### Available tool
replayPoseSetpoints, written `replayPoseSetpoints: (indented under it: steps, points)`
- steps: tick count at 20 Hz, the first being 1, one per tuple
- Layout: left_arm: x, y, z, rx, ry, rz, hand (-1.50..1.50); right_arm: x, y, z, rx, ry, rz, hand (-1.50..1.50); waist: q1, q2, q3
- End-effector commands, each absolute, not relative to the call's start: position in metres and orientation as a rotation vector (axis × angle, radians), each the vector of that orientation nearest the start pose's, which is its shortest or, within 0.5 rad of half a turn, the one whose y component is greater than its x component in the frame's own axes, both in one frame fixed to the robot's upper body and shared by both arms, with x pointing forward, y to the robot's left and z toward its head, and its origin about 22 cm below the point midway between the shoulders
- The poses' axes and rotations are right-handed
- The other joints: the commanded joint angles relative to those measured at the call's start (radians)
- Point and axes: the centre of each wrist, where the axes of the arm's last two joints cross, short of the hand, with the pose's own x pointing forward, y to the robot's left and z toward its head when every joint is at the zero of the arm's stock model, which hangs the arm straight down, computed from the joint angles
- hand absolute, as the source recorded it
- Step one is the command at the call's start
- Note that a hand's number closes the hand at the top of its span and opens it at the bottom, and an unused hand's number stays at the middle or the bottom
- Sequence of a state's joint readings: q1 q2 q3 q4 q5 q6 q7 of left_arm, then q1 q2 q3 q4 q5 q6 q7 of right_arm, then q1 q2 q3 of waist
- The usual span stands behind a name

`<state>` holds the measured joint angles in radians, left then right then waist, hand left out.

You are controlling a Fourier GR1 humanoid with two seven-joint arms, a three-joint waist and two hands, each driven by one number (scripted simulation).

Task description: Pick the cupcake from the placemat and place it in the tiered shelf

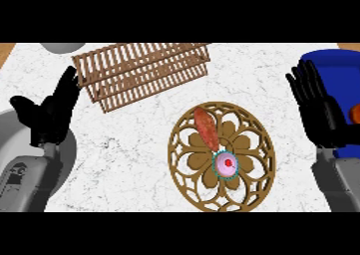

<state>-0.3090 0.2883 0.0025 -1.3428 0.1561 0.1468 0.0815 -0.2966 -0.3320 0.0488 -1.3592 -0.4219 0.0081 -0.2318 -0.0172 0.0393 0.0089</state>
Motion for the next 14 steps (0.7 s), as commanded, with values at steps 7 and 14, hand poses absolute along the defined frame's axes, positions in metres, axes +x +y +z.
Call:
replayPoseSetpoints:
  steps: [7, 14]
  points:
    - [0.28, 0.29, -0.004, 0.212, -1.362, -0.187, 0.0, 0.247, -0.419, 0.038, -0.855, -1.304, 0.312, -1.5, -0.059, -0.021, -0.038]
    - [0.24, 0.254, -0.038, 0.107, -1.308, -0.237, 0.0, 0.215, -0.316, 0.017, -0.486, -1.449, -0.022, -1.5, -0.007, -0.05, -0.01]
